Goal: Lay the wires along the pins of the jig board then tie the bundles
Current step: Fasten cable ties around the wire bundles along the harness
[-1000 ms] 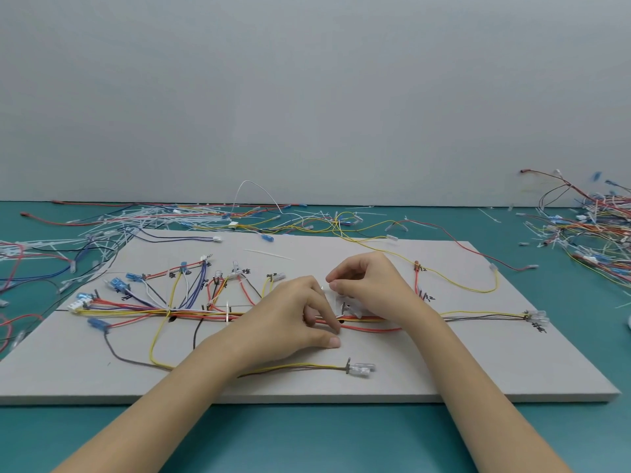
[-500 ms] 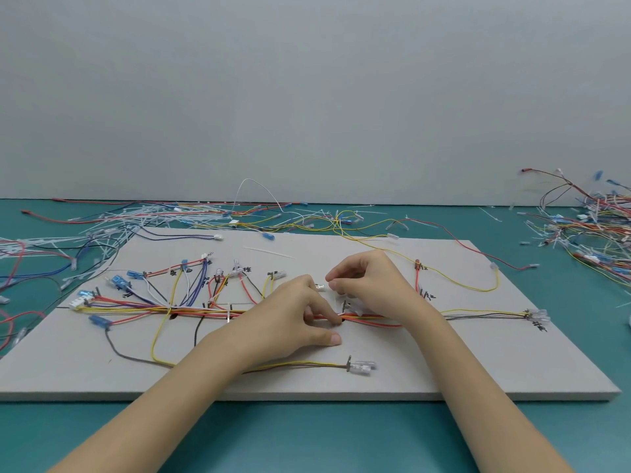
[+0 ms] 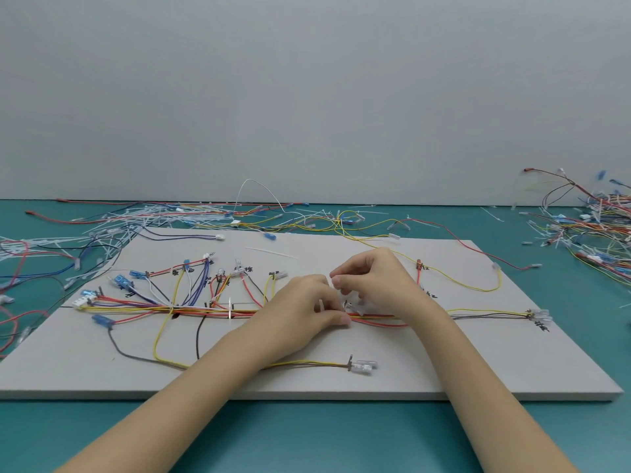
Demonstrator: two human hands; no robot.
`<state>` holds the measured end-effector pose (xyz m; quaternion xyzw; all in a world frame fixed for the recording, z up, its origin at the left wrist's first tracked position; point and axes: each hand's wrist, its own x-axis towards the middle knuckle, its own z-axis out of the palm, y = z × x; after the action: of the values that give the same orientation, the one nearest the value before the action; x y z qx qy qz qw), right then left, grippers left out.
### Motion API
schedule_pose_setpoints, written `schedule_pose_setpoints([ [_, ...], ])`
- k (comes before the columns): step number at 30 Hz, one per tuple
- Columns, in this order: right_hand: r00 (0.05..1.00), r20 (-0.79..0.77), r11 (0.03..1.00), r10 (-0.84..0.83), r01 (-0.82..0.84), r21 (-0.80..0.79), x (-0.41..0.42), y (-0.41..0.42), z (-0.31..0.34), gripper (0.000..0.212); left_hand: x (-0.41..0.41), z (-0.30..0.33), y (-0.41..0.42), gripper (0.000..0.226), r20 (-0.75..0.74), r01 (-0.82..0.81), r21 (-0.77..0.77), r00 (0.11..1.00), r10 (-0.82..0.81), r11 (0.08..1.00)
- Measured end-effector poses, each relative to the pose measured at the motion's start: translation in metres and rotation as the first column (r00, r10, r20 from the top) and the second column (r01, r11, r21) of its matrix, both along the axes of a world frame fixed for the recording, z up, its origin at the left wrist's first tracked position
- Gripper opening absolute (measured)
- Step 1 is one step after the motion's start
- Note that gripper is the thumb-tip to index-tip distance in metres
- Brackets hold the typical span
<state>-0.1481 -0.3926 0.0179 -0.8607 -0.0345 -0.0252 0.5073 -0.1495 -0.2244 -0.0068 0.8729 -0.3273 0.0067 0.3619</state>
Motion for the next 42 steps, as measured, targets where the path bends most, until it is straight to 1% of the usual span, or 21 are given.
schedule_pose_setpoints([
  [2,1.000,-0.027,1.000,0.009,-0.008,0.014,-0.001,-0.001,0.003,0.013,0.001,0.000,0.002,0.008,-0.095,-0.007,-0.069,0.995,0.001,0.998],
  [4,0.998,-0.059,0.999,0.025,-0.023,0.037,-0.002,-0.003,0.005,0.011,0.004,0.003,0.005,0.004,-0.158,-0.002,-0.097,0.987,-0.013,0.995],
  [6,0.994,-0.089,0.997,0.059,-0.055,0.048,-0.004,-0.005,0.008,0.007,0.007,0.007,0.006,0.007,-0.216,0.014,-0.123,0.975,-0.040,0.992],
  [8,0.989,-0.117,0.995,0.091,-0.086,0.052,-0.006,-0.007,0.010,0.003,0.008,0.008,0.006,0.009,-0.239,0.026,-0.144,0.969,-0.060,0.989],
  [13,0.965,-0.209,0.983,0.160,-0.137,0.119,-0.006,-0.010,0.011,0.009,0.008,0.003,0.002,0.017,-0.253,0.005,-0.163,0.966,-0.047,0.987],
  [17,0.947,-0.251,0.972,0.203,-0.165,0.166,-0.006,-0.014,0.012,0.008,0.006,0.001,0.001,0.021,-0.243,-0.004,-0.175,0.969,-0.039,0.984],
  [22,0.937,-0.262,0.962,0.233,-0.183,0.202,-0.006,-0.017,0.012,0.004,0.005,0.001,0.001,0.018,-0.210,-0.015,-0.190,0.977,-0.026,0.982],
  [30,0.929,-0.263,0.949,0.261,-0.197,0.245,-0.006,-0.020,0.012,0.009,0.006,-0.002,0.001,0.019,-0.200,-0.033,-0.182,0.980,-0.004,0.983],
  [34,0.926,-0.262,0.946,0.272,-0.208,0.248,-0.006,-0.020,0.011,0.014,0.006,-0.001,0.002,0.020,-0.220,-0.033,-0.203,0.975,-0.013,0.979],
  [37,0.924,-0.267,0.947,0.273,-0.209,0.244,-0.006,-0.020,0.012,0.014,0.006,-0.001,0.003,0.018,-0.215,-0.030,-0.187,0.977,-0.011,0.982],
  [42,0.933,-0.264,0.955,0.244,-0.185,0.231,-0.006,-0.020,0.012,0.016,0.004,0.000,0.002,0.019,-0.217,-0.048,-0.194,0.976,0.005,0.980],
])
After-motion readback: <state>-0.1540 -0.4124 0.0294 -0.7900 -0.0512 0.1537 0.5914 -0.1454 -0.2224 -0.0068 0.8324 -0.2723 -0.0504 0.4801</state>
